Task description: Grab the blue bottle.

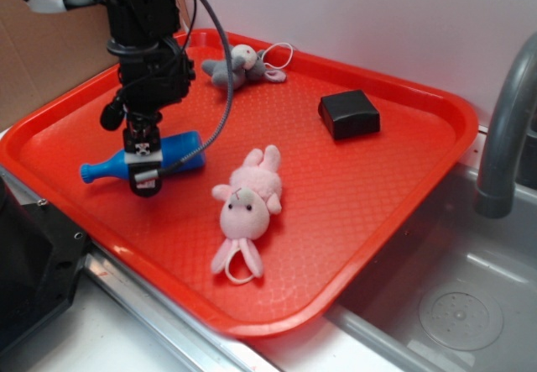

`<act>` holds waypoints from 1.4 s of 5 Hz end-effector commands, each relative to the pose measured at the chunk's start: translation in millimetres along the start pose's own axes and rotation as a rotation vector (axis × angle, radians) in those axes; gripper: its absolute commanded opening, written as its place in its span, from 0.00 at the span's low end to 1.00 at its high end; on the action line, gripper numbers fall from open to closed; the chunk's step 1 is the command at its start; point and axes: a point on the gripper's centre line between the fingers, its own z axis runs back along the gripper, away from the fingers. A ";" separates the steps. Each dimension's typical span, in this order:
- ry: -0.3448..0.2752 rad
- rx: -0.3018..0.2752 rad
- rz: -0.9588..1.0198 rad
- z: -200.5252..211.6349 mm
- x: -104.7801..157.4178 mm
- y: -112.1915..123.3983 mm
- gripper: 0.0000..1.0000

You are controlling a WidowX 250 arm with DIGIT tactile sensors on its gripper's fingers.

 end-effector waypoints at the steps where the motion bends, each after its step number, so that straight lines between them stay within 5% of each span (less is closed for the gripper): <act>1: -0.028 0.013 0.039 -4.3 -13.2 -1.3 0.00; 3: -0.161 0.086 0.103 57.8 -3.6 -14.6 0.00; 5: -0.243 0.029 0.554 152.8 -34.3 -29.8 0.00; 6: -0.272 -0.035 0.657 199.8 -53.5 -30.6 0.00; 7: -0.313 -0.026 0.644 248.0 -65.1 -31.5 0.00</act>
